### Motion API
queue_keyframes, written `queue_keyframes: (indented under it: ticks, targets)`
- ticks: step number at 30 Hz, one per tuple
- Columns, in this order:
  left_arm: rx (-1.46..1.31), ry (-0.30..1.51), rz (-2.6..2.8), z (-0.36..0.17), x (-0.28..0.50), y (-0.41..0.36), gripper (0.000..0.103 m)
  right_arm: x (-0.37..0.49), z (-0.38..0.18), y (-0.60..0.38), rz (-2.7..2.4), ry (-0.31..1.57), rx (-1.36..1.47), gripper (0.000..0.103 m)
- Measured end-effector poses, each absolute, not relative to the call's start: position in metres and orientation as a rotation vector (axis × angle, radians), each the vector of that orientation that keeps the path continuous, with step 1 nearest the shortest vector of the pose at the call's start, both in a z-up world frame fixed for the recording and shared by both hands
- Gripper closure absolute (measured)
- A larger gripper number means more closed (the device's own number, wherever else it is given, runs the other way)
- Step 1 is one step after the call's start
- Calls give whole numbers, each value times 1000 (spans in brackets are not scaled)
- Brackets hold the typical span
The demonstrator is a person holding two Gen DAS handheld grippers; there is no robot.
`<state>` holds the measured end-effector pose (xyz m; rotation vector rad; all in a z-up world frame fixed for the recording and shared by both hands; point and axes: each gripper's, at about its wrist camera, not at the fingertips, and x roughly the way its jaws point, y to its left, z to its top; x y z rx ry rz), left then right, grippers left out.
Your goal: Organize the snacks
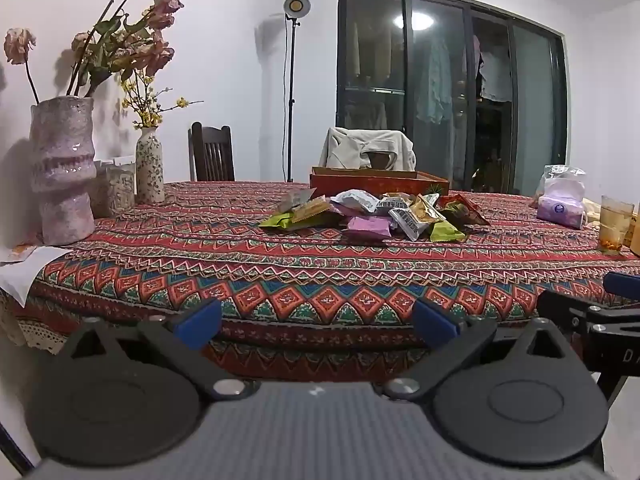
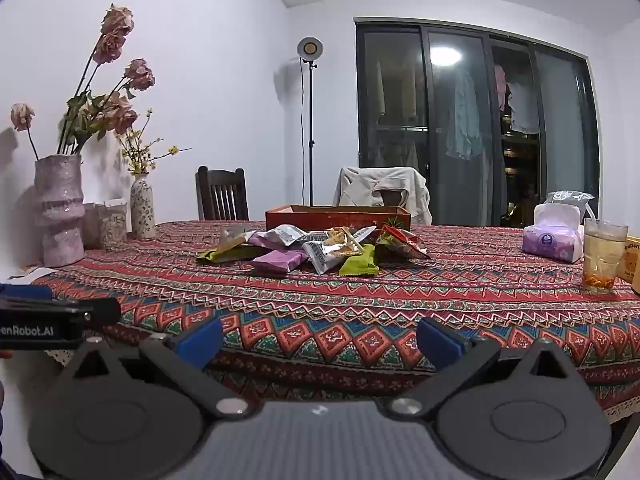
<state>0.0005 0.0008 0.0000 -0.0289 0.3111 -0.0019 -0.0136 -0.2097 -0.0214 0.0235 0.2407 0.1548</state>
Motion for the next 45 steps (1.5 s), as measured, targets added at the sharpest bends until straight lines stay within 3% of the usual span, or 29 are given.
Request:
queue_keyframes:
  ticks: [45]
  targets:
    - [4,306,-14,2,0,-3,0,-14,-19,-217,140,247,36,0]
